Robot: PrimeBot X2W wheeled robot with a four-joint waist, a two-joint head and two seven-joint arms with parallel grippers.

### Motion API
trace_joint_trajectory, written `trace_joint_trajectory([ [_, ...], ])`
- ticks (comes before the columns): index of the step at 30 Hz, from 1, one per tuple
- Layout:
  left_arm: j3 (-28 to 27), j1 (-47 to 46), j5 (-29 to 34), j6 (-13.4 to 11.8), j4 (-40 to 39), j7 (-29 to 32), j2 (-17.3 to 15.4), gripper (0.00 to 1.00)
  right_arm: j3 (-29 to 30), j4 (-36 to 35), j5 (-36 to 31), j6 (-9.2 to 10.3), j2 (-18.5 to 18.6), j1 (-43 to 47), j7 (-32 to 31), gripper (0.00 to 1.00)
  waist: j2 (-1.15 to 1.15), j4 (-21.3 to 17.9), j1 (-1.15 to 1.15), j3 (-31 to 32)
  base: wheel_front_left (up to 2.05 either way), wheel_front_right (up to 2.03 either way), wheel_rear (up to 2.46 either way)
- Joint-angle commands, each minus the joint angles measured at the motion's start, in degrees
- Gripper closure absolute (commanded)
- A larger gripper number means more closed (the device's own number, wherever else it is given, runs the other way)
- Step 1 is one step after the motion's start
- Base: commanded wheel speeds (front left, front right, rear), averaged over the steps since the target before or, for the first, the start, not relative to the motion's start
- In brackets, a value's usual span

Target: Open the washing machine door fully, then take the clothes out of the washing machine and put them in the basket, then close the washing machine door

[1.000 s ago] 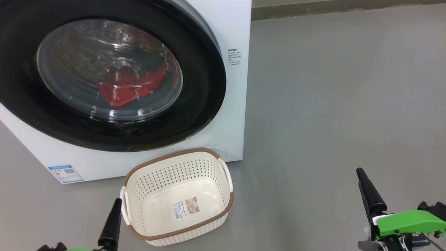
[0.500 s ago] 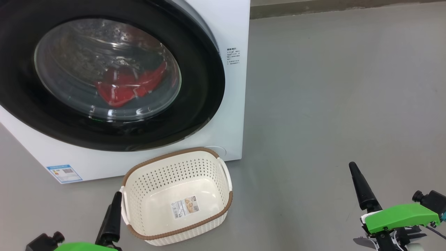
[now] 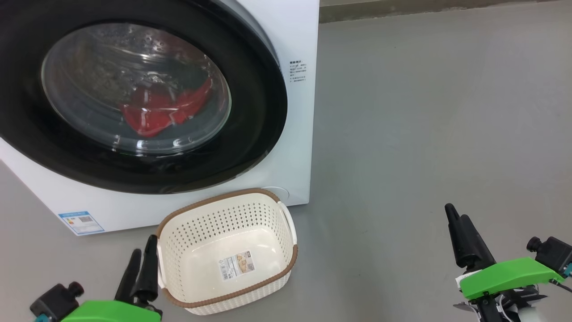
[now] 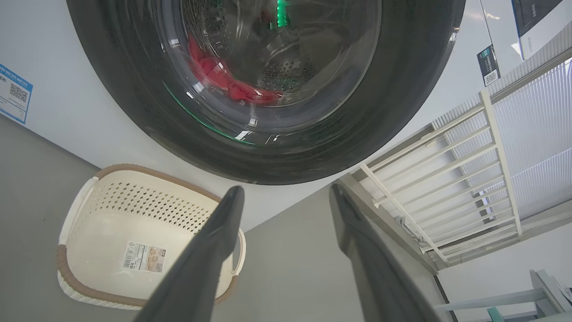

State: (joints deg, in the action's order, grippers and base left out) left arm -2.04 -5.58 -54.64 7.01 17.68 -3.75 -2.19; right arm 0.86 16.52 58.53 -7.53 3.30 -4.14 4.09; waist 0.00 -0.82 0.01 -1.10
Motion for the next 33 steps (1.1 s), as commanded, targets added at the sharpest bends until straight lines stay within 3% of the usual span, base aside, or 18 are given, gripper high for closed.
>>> trace_joint_trajectory([
  [1, -1.11, -2.99, 1.72, 0.24, -1.48, -0.83, -0.38, 0.00, -0.94, -1.89, -2.17, 0.02, 0.67, -3.55, 0.66, 0.00, 0.00, 0.03, -0.01, 0.03, 0.00, 0.00, 0.00],
  [33, -2.07, -5.31, 21.93, 0.11, -1.90, -6.07, -0.53, 0.00, -3.76, -3.80, -23.21, 0.03, 1.36, -5.75, 5.81, 0.00, 0.00, -0.47, -0.01, 0.44, 0.00, 0.00, 0.00],
])
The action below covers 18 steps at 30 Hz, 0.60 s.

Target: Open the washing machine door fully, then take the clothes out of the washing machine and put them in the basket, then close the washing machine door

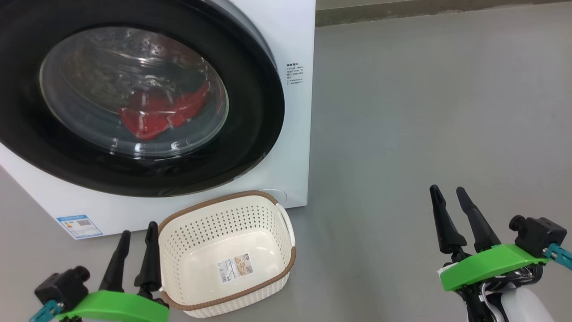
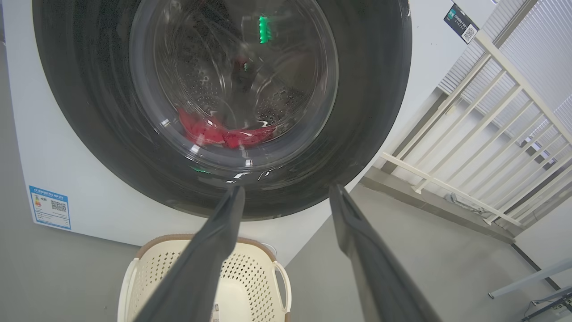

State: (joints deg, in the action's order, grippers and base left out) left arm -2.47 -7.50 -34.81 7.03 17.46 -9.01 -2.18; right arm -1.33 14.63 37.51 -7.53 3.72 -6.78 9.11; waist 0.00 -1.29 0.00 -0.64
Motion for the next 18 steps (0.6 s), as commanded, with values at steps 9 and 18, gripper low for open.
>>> trace_joint_trajectory([
  [9, -1.80, -3.77, 7.53, -0.14, -2.21, -2.11, -0.58, 0.00, -2.79, -2.12, -7.24, 0.03, 1.38, -3.74, 2.08, 0.00, 0.00, -0.10, 0.00, 0.10, 0.00, 0.00, 0.00],
  [18, -1.91, -4.15, 13.44, -0.35, -2.75, -3.58, -0.62, 0.00, -4.01, -2.42, -13.02, 0.04, 1.67, -4.44, 3.52, 0.00, 0.00, -0.24, 0.00, 0.13, 0.00, 0.00, 0.00],
])
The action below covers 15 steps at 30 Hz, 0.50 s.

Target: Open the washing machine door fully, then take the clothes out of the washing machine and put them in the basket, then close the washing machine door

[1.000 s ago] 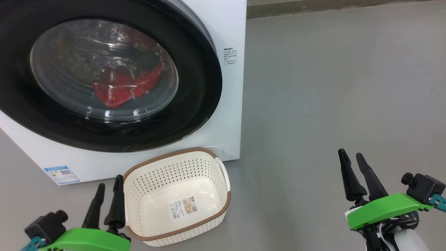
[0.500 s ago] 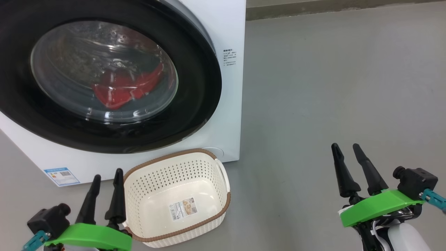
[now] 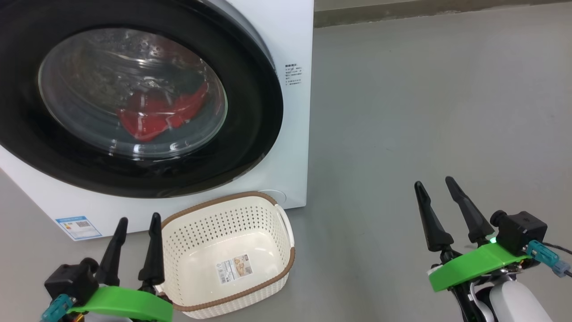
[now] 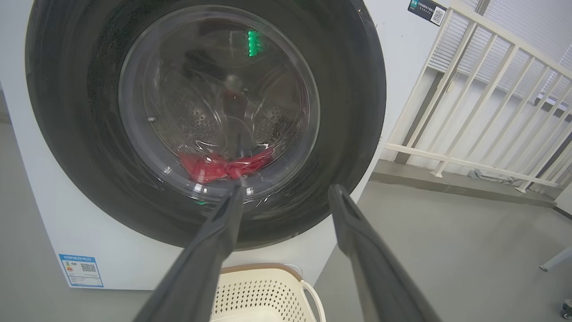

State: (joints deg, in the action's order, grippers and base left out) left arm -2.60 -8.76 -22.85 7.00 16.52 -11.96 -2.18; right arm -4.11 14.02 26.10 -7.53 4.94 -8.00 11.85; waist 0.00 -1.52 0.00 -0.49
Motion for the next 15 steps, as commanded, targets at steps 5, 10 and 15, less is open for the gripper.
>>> trace_joint_trajectory([
  [5, -1.97, -3.32, 5.03, -0.38, -1.95, -1.45, -0.65, 0.00, -1.88, -2.05, -4.76, 0.04, 0.71, -3.76, 1.59, 0.00, 0.00, -0.11, 0.00, -0.04, 0.00, 0.00, 0.00],
  [10, -2.08, -3.44, 8.32, -0.40, -2.16, -2.27, -0.67, 0.00, -2.22, -2.28, -7.81, 0.04, 0.95, -4.10, 2.39, 0.00, 0.00, -0.16, 0.00, 0.16, 0.00, 0.00, 0.00],
  [15, -2.05, -3.61, 11.29, -0.47, -2.24, -3.04, -0.70, 0.00, -2.38, -2.64, -10.80, 0.04, 0.99, -4.32, 3.15, 0.00, 0.00, -0.18, 0.00, 0.45, 0.00, 0.00, 0.00],
])
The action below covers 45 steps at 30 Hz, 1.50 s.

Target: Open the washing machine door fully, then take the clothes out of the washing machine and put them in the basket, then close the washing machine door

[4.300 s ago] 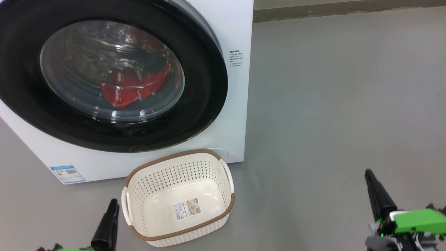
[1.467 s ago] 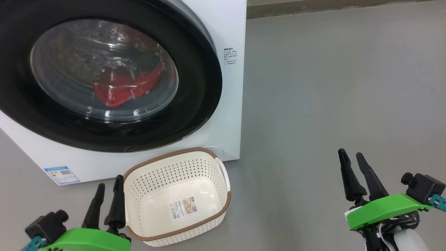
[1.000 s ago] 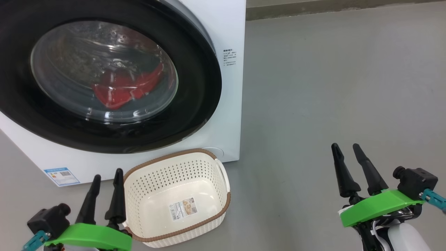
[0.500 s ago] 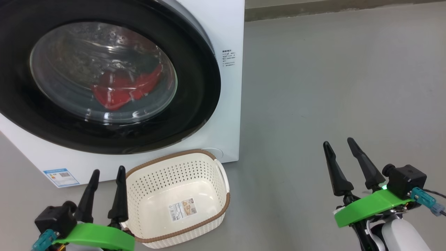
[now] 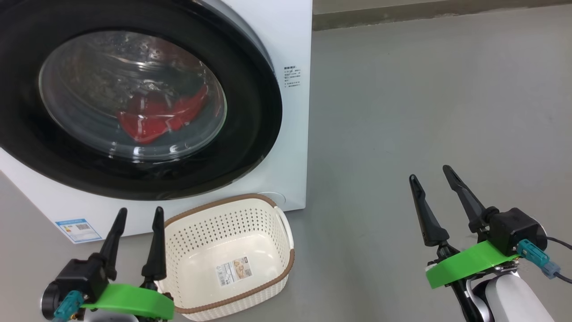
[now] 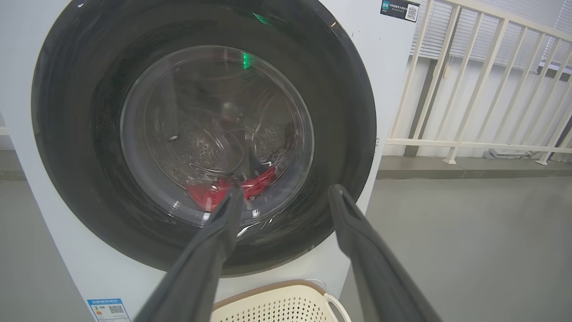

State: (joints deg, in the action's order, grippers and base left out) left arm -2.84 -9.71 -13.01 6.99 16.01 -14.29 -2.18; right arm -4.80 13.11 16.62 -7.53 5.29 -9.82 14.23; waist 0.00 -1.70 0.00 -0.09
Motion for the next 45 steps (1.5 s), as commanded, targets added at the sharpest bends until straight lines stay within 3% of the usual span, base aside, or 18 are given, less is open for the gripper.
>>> trace_joint_trajectory([
  [1, -1.80, -2.63, 1.45, -0.46, -1.74, -0.71, -0.70, 0.00, -1.70, -1.74, -1.31, 0.04, 0.61, -2.47, 0.77, 0.00, 0.00, 0.01, 0.00, 0.10, 0.00, 0.00, 0.00],
  [23, -2.91, -2.62, 2.31, -0.28, -1.92, -0.71, -0.70, 0.00, -2.11, -1.88, -0.57, 0.04, 0.23, -2.80, 0.77, 0.00, 0.00, -0.08, 0.00, -0.73, 0.00, 0.00, 0.00],
  [24, -2.93, -2.74, 2.29, -0.27, -2.02, -0.71, -0.70, 0.00, -2.05, -1.82, 0.10, 0.04, 0.13, -2.95, 0.77, 0.25, 0.00, 0.09, 0.00, -1.05, 0.00, 0.00, 0.00],
  [25, -2.90, -2.82, 2.31, -0.27, -2.11, -0.71, -0.70, 0.00, -2.14, -1.76, 0.22, 0.04, 0.23, -3.12, 0.77, 0.73, 0.00, 0.20, 0.00, -1.25, 0.00, 0.00, 0.00],
  [26, -2.83, -2.94, 2.31, -0.27, -2.25, -0.71, -0.70, 0.00, -2.16, -1.70, 0.41, 0.04, 0.29, -3.35, 0.77, 1.00, 0.00, 0.35, 0.00, -1.63, 0.00, 0.00, 0.00],
  [32, -3.12, -3.69, 1.90, -0.32, -3.48, -0.71, -0.70, 0.00, -1.96, -1.06, 6.05, 0.04, -0.37, -6.06, 0.77, 1.00, 0.00, 0.98, 0.00, -4.23, 0.00, 0.00, 0.00],
  [39, -3.11, -5.15, 1.99, -0.07, -4.60, -0.71, -0.70, 0.00, -2.81, 1.82, 25.49, 0.04, -1.48, -11.87, 0.77, 1.00, 0.00, 1.98, 0.00, -7.73, 0.00, 0.00, 0.00],
  [45, -2.64, -6.53, 1.19, 0.12, -5.37, -0.71, -0.70, 0.00, -7.51, 4.36, 41.93, 0.04, 1.55, -18.24, -0.06, 1.00, 0.00, 3.08, 0.00, -10.75, 0.00, 0.00, 0.00],
])
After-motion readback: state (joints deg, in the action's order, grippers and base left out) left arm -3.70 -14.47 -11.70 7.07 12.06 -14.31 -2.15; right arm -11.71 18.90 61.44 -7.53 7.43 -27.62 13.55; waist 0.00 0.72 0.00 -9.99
